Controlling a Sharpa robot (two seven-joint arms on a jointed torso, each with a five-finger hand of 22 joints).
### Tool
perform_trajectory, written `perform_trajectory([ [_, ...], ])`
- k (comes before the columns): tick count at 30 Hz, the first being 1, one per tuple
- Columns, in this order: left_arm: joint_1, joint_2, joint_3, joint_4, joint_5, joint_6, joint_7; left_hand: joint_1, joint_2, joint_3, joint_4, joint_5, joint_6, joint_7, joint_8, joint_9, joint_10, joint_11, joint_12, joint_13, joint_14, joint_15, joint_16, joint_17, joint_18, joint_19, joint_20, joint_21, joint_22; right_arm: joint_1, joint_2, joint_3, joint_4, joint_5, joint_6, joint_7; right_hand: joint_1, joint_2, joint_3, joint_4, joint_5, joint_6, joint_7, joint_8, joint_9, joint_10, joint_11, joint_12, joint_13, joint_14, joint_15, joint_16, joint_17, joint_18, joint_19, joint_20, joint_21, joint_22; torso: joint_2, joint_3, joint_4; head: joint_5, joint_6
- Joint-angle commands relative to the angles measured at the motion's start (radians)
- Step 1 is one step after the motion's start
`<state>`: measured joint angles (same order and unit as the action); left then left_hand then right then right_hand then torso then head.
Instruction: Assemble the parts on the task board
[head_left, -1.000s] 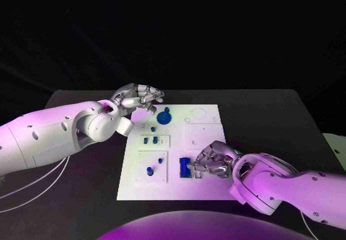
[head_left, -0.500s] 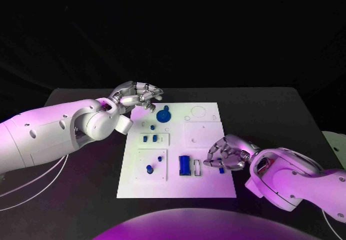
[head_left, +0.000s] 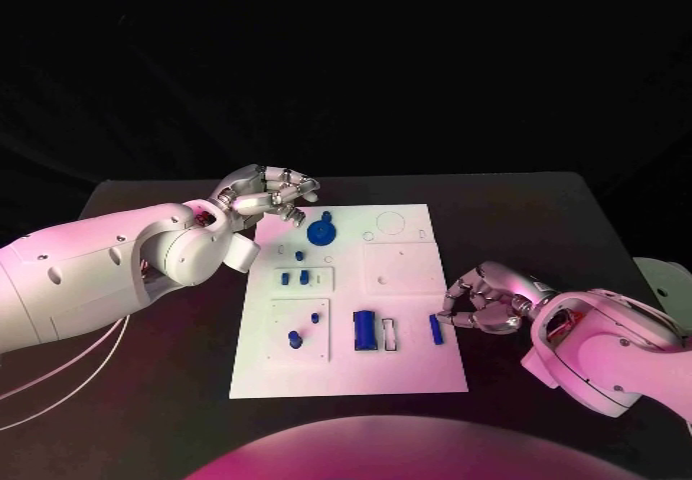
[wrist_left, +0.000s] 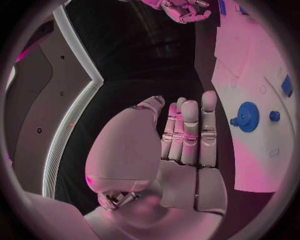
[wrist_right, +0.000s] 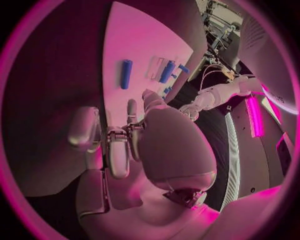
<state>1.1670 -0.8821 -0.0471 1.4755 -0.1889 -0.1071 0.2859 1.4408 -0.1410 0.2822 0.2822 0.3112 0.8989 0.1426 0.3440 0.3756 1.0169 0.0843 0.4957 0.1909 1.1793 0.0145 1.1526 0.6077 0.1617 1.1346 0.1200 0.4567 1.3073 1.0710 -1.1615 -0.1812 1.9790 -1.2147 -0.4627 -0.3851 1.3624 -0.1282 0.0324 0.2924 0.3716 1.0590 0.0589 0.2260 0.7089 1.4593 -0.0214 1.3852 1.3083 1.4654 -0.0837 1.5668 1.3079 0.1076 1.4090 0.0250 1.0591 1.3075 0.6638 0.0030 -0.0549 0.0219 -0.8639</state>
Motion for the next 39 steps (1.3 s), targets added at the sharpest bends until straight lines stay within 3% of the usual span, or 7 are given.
perform_trajectory([
  [1,-0.002,0.003,0.0,0.002,0.002,0.002,0.02,-0.007,0.0,0.007,-0.001,-0.002,-0.008,0.0,0.005,0.002,-0.005,-0.002,0.004,0.002,-0.007,0.001,-0.005,0.0,0.012,0.002,0.002,-0.003,0.009,-0.015,-0.007,-0.002,-0.003,-0.098,0.04,-0.057,-0.022,-0.005,0.0,0.0,-0.004,0.001,0.003,-0.005,-0.006,-0.001,0.009,-0.004,0.091,0.103,0.01,-0.001,0.25,-0.009,-0.001,0.009,-0.001,0.025,-0.005,-0.0014,-0.0019,-0.004,0.002],
  [10,-0.004,0.004,-0.001,0.0,0.003,0.005,0.019,-0.007,0.0,0.007,-0.001,-0.002,-0.008,0.0,0.005,0.002,-0.005,-0.002,0.004,0.002,-0.007,0.001,-0.005,0.0,0.012,0.002,0.002,-0.003,0.009,-0.048,-0.002,-0.005,-0.005,-0.165,0.03,-0.132,-0.093,-0.018,-0.033,0.001,-0.022,0.028,-0.001,-0.005,-0.019,-0.002,0.007,-0.009,0.088,0.102,0.009,-0.002,0.247,-0.008,0.0,0.01,-0.006,0.026,-0.004,-0.0015,-0.002,-0.009,0.002],
  [21,-0.004,0.002,-0.001,0.001,0.004,0.012,0.015,-0.007,0.001,0.008,-0.001,-0.002,-0.008,0.0,0.006,0.002,-0.005,-0.002,0.005,0.002,-0.007,0.001,-0.005,0.001,0.012,0.003,0.002,-0.003,0.009,-0.078,0.041,-0.006,-0.015,-0.19,0.008,-0.152,-0.13,-0.019,-0.063,0.002,-0.038,0.036,-0.003,-0.003,-0.021,-0.002,0.005,-0.011,0.087,0.101,0.008,-0.003,0.245,-0.007,0.0,0.009,-0.012,0.026,-0.004,-0.0014,-0.0004,-0.012,0.007],
  [28,-0.004,0.0,-0.001,-0.001,0.004,0.013,0.011,-0.007,0.001,0.008,-0.001,-0.002,-0.008,0.0,0.006,0.002,-0.005,-0.002,0.005,0.002,-0.007,0.001,-0.005,0.001,0.012,0.003,0.002,-0.003,0.009,-0.082,0.055,-0.006,-0.018,-0.192,-0.009,-0.154,-0.146,-0.015,-0.077,0.003,-0.043,0.039,-0.004,-0.001,-0.02,-0.001,0.005,-0.011,0.087,0.102,0.007,-0.002,0.246,-0.007,0.001,0.009,-0.012,0.027,-0.005,-0.0016,-0.0011,-0.013,0.006],
  [39,-0.004,-0.002,-0.001,0.001,0.004,0.015,0.007,-0.008,0.001,0.008,0.0,-0.003,-0.008,0.001,0.007,0.003,-0.005,-0.002,0.005,0.002,-0.007,0.001,-0.005,0.0,0.012,0.004,0.002,-0.003,0.01,-0.083,0.091,-0.006,-0.039,-0.278,0.012,-0.178,-0.147,-0.017,-0.085,0.001,-0.042,0.042,-0.006,0.001,-0.019,-0.002,0.004,-0.013,0.086,0.102,0.006,-0.002,0.248,-0.007,0.001,0.009,-0.014,0.027,-0.005,-0.0013,-0.0008,-0.011,0.009],
])
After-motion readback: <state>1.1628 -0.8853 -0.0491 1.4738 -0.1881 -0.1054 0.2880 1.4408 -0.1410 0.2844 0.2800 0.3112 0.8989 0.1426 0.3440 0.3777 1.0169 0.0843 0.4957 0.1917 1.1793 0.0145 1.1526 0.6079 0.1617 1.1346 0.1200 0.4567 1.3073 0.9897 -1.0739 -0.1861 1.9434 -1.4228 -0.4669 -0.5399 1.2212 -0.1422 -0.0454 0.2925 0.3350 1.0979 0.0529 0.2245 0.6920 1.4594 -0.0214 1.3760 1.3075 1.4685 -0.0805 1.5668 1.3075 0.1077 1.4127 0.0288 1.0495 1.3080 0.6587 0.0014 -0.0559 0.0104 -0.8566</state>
